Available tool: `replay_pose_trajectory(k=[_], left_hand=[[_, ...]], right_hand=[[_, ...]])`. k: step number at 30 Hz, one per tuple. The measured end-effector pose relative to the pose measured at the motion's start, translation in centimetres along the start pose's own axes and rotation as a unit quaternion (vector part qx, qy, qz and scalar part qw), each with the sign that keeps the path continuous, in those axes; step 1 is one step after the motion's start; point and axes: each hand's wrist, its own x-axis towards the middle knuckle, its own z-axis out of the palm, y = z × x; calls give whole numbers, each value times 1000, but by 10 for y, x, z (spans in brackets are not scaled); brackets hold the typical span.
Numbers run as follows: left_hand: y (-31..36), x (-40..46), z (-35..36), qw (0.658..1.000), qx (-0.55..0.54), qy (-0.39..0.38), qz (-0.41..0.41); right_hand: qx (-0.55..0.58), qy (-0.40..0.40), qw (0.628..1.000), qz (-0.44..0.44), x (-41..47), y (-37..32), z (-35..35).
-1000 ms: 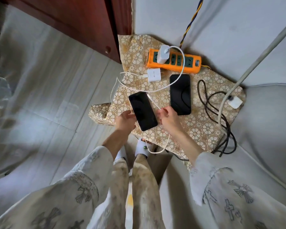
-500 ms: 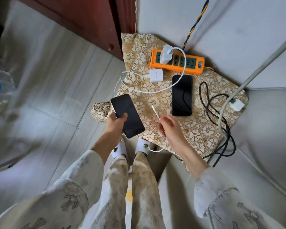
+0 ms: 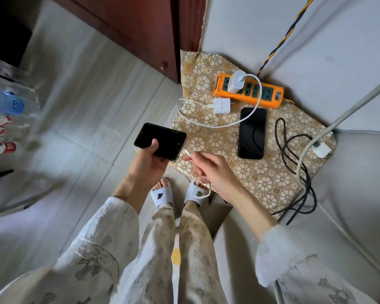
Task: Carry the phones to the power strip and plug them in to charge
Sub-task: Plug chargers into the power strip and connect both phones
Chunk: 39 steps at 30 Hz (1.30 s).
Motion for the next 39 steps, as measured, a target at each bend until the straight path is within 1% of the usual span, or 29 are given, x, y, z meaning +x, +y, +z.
replay_pose_trajectory(k=[5,9,12,15,19,22,24,29,32,35,37,39], left_hand=[[3,-7,-1,1000,-19,-18,6],[3,-10,-3,999,-30,-19,6],[1,-11,-7,999,-28,-20,8],[0,-11,-10,1000,-13,-17,6],[-1,-12,-14,1000,17,-3,7],[2,-12,-14,998,58,7,29],[4,-13,-13,996,80,3,49],[8,-14,-5,992,94,13,79],[6,-13,-3,992,93,12,82],[5,-9,-1,990,116,8,78],[6,-3,1,989,135,15,60],[9,5,2,981,185,26,47]], right_hand=[[-35,58,997,-31,1,-8,4],[-83,72,992,-56,2,-7,6],[-80,83,992,-59,0,-5,8],[-81,87,991,-62,-4,-6,10],[-126,94,985,-64,-5,-6,12],[-177,100,978,-51,-4,-4,15],[-188,104,976,-37,-3,-3,17],[-148,130,980,-19,2,-3,20],[-141,136,980,-14,4,-2,20],[-138,141,980,-1,5,2,19],[-147,115,982,18,6,3,17],[-186,75,978,51,8,4,11]])
